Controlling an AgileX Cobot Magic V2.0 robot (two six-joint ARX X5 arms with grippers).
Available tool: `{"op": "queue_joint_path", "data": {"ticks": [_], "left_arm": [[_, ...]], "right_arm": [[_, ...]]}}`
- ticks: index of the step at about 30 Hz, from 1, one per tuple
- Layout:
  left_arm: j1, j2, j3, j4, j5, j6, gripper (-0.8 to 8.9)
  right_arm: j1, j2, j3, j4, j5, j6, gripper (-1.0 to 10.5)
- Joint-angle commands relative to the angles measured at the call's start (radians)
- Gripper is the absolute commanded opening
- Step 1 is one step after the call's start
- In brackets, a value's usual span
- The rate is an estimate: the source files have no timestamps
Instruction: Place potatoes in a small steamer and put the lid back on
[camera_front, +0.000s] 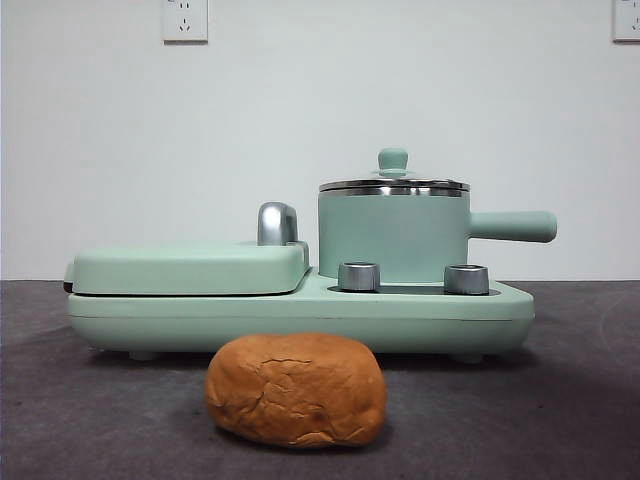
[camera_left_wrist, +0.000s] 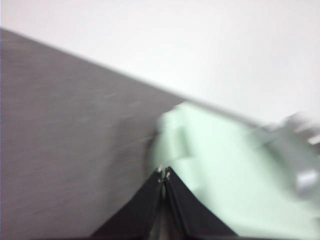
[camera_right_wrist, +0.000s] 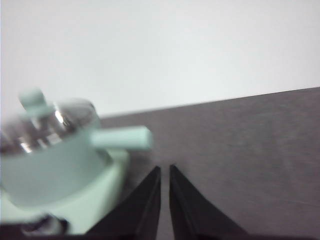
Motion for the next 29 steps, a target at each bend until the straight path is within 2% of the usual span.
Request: {"op": "queue_joint_path", "data": {"ticks": [1, 3, 6, 10, 12, 15, 17, 23, 29], "left_arm": [[0.0, -0.002, -0.01, 0.1, 0.115, -0.103, 0.06], [0.0, -0.002, -0.006, 0.163, 0.162, -0.106, 0.06], [0.001, -0.001, 0.026, 0.188, 0.165, -0.106, 0.09], [0.001, 0.043, 0.171, 0.001, 0.159, -0.09, 0.09], [0.001, 0.093, 0.273, -0.132, 0.16, -0.012, 0.09], [0.001, 0.177, 0.412, -0.275, 0.161, 0.138, 0.09], [0.001, 0.244, 0.503, -0.353, 0.161, 0.226, 0.09], [0.0, 0.431, 0.711, -0.496, 0.245, 0.378, 0.09], [-0.013, 0.581, 0.84, -0.554, 0.294, 0.529, 0.08]], "right_arm": [[0.004, 0.0, -0.003, 0.037, -0.043, 0.191, 0.2], [0.004, 0.0, -0.002, 0.074, -0.079, 0.219, 0.2], [0.004, 0.001, 0.036, 0.085, -0.126, 0.251, 0.1], [0.004, 0.017, 0.15, -0.056, -0.131, 0.25, 0.1], [0.004, 0.044, 0.223, -0.15, -0.154, 0.237, 0.1], [0.004, 0.101, 0.319, -0.245, -0.194, 0.171, 0.1], [0.004, 0.146, 0.379, -0.288, -0.227, 0.096, 0.1], [0.004, 0.303, 0.54, -0.378, -0.322, -0.095, 0.1], [0.006, 0.472, 0.686, -0.525, -0.4, -0.316, 0.1]]}}
